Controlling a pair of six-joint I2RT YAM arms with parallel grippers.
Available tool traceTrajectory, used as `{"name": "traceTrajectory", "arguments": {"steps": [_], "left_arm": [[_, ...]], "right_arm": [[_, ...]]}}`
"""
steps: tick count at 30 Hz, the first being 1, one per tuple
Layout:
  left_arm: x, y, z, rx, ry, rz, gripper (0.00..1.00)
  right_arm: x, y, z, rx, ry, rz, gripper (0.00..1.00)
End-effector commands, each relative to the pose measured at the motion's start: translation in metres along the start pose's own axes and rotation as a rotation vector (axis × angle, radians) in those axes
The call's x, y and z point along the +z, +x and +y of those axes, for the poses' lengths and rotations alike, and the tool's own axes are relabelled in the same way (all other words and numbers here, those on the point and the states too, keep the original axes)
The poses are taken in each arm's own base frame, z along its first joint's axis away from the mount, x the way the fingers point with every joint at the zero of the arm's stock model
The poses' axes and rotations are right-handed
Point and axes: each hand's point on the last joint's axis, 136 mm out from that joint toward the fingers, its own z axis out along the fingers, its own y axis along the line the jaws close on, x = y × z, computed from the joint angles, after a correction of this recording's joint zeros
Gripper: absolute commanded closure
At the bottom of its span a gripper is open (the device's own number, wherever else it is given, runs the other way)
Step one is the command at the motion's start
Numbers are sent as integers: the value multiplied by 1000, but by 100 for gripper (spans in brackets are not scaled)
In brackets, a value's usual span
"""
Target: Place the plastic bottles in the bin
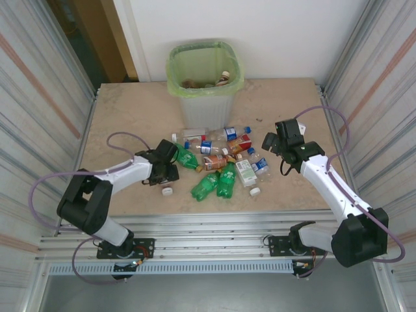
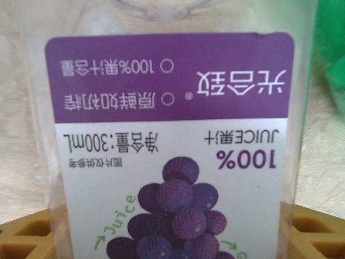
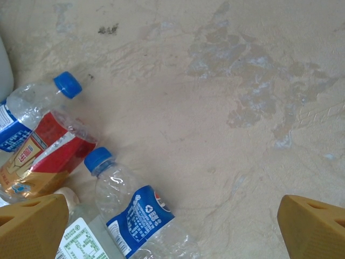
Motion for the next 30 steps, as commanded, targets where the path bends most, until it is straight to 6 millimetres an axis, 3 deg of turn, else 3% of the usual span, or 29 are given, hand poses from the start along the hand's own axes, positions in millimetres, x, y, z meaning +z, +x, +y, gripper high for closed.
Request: {"name": "traceTrajectory", "arguments": {"steps": [1, 8, 14, 23, 30], "left_arm": [[-24, -21, 9, 18, -16, -112, 41], [-84, -69, 8, 39, 10, -327, 42], [-149, -113, -6, 67, 85, -531, 43], [-246, -179, -41, 150, 209, -814, 43], [-289, -228, -81, 220, 304, -922, 45]], "right_arm": [[-5, -6, 1, 27, 1, -7, 2], [-5, -1, -4, 25, 7, -2, 2], [-7, 1, -5, 24, 7, 3, 2], [-12, -1, -3, 39, -8, 0, 2], [-14, 3, -4, 54, -14, 11, 2]]}}
